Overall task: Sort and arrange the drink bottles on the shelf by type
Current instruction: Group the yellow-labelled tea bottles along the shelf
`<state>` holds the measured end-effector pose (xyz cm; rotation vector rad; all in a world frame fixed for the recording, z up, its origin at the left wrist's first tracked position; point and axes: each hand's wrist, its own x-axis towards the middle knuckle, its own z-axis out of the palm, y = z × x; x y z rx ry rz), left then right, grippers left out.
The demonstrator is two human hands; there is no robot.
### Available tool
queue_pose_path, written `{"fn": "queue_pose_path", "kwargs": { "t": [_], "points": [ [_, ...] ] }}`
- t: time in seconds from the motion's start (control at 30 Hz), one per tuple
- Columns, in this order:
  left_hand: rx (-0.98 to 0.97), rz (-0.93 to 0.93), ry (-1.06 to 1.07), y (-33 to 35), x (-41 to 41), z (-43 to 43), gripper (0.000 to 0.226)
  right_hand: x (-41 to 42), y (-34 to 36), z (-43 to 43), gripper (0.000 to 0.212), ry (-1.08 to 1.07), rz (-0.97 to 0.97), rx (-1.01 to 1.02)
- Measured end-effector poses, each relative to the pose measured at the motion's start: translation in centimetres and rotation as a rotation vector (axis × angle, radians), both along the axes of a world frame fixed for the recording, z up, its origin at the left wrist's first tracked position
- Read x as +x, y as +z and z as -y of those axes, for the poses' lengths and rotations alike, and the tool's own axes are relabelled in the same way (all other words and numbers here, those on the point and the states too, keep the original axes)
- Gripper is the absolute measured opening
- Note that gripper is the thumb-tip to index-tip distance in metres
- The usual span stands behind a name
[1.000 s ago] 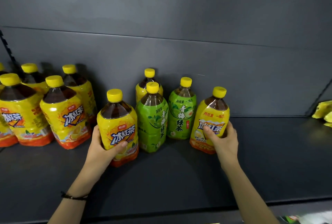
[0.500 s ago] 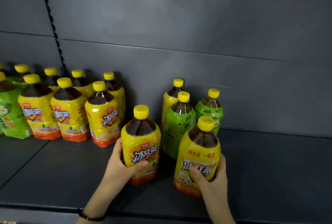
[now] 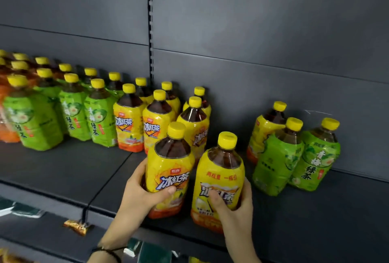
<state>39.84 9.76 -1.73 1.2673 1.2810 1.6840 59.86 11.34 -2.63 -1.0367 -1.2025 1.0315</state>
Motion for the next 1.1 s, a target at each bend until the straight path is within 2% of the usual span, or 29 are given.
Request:
{"fn": "queue_pose_path", "kwargs": {
  "t": [0.1,0.17,0.33,0.5,0.67,0.87,1.0,1.1],
  "points": [
    [-0.013,0.019,0.018,-0.2,-4.6,0.5,0.084,-4.6,-0.1,-0.1,0.086,0.004,-0.011,0.012],
    [-0.026,0.055,0.022,-0.2,-7.5,0.7,0.093,-7.6,-0.2,-0.1,0.087,0.014,-0.009,0.016],
    [-0.047,0.122,0.020,0.0,-13.7,0.0,0.094,-14.4,-0.2,-0.6,0.099,0.043,-0.023,0.025],
    [-0.067,0.106,-0.044,-0.3,-18.2,-1.9,0.097,-18.9,-0.4,-2.3,0.087,0.045,-0.015,0.009],
    [-0.081,0.102,-0.126,-0.7,-20.2,-4.8,0.098,-20.9,-0.1,-3.4,0.088,0.000,0.004,-0.021],
    [-0.108,0.002,-0.193,-1.3,-21.6,-7.9,0.098,-20.7,0.1,-4.6,0.096,-0.100,0.197,0.040],
    [-0.060,0.020,-0.243,-1.3,-21.8,-9.0,0.108,-21.0,0.0,-4.7,0.081,-0.095,0.129,0.059],
    [-0.015,0.063,-0.240,-1.3,-21.5,-9.2,0.095,-21.3,0.3,-5.3,0.073,-0.104,0.114,0.078]
  ]
}}
